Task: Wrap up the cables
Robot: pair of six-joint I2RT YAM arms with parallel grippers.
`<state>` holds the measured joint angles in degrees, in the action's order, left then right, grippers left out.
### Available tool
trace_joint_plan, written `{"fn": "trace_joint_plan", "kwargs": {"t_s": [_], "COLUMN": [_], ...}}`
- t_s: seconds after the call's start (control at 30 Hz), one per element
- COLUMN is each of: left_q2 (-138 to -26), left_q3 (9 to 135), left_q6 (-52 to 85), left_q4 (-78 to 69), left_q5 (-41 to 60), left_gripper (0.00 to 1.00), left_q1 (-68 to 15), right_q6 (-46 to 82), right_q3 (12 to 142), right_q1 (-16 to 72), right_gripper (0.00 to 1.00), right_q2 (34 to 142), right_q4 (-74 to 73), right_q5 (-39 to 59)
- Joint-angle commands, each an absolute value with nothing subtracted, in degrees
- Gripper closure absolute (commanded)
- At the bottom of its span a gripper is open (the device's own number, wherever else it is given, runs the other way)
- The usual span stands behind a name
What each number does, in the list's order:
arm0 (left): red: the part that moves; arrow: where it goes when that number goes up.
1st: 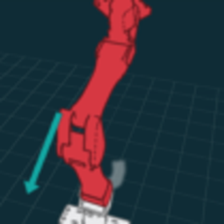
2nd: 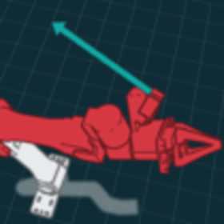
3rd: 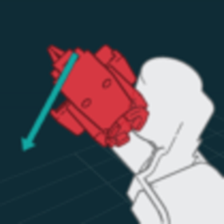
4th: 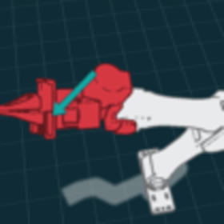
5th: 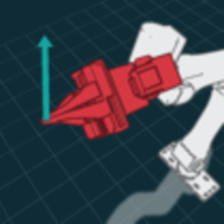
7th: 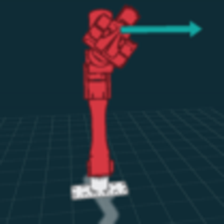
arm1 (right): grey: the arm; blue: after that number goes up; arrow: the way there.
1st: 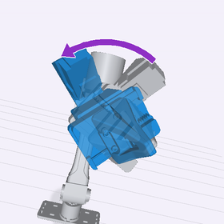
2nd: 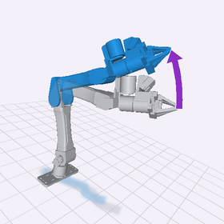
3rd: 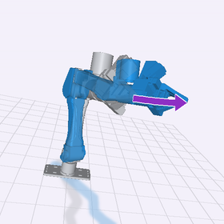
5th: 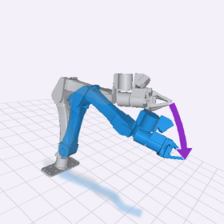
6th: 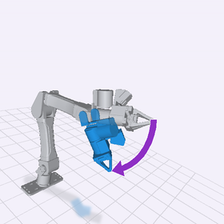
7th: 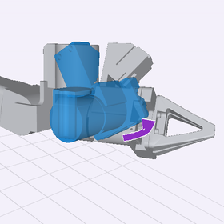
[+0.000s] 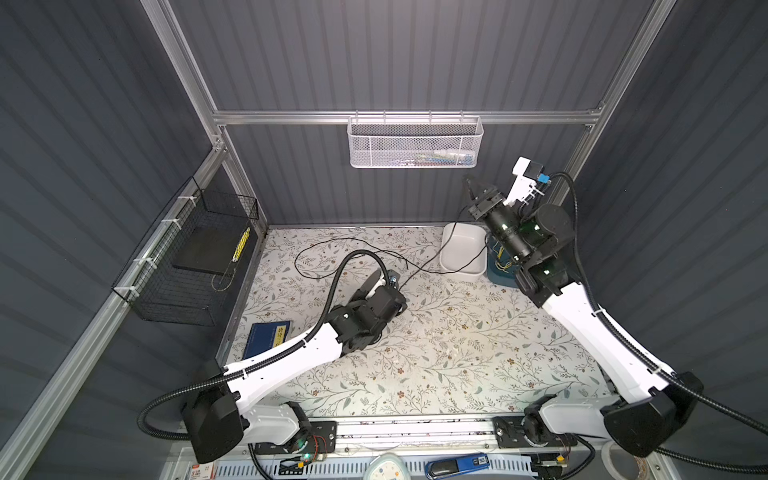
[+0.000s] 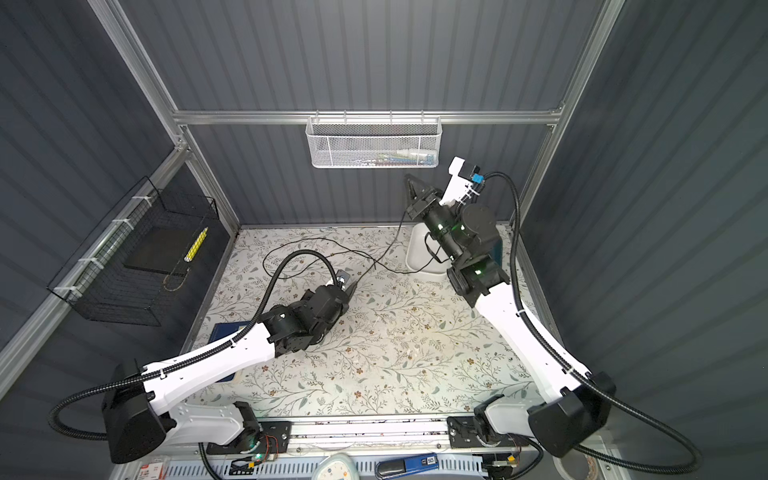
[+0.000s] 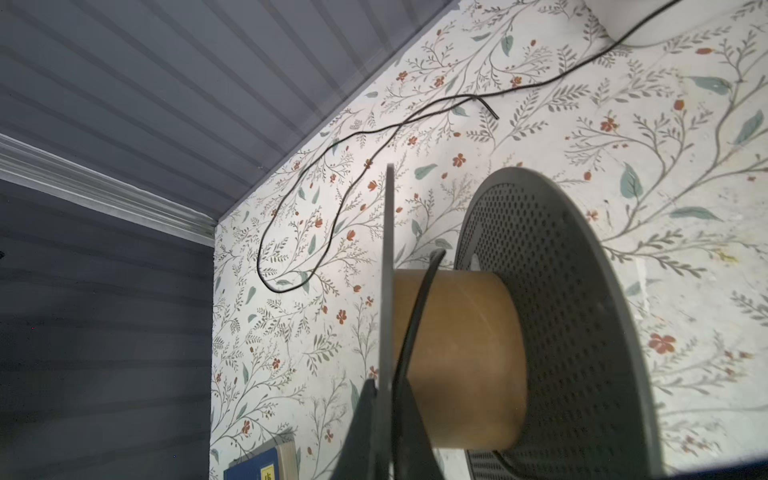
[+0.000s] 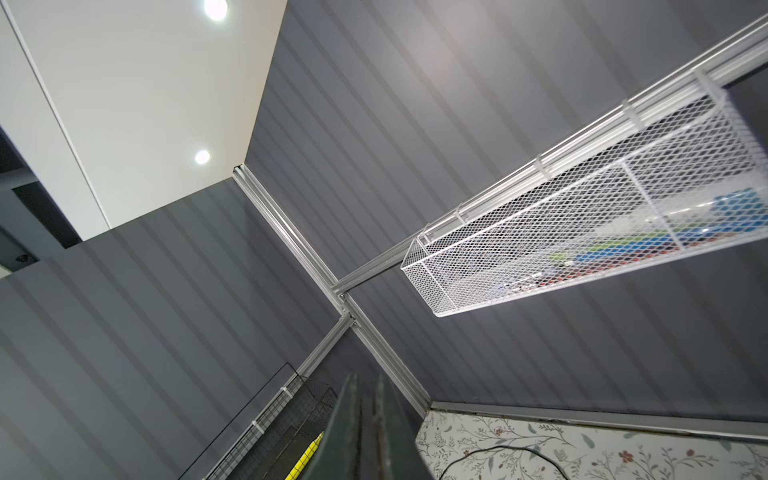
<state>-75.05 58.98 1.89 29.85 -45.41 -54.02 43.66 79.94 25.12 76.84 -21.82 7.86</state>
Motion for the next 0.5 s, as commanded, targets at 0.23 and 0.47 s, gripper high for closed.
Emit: {"fn": "trace_joint_plan", "kwargs": {"t_s": [0.23, 0.47], "left_q2": [-70.39, -67.0], "left_q3": [57.22, 56.37], "left_q6": [6.97, 10.01], "left_q4": [33.85, 38.51], "left_q5": [-48.95, -50.94], "left_gripper": [1.0, 1.0], "left_q1": [-55.1, -55.09], "right_q6": [51.69, 53.04], "right_q3": [86.26, 89.72], "right_q1": [19.87, 12.44], "right_gripper": [0.77, 0.68], "right_q2": [80.38, 77.94], "right_q4": [-26.76, -19.49], "right_q5": [15.62, 18.13]}}
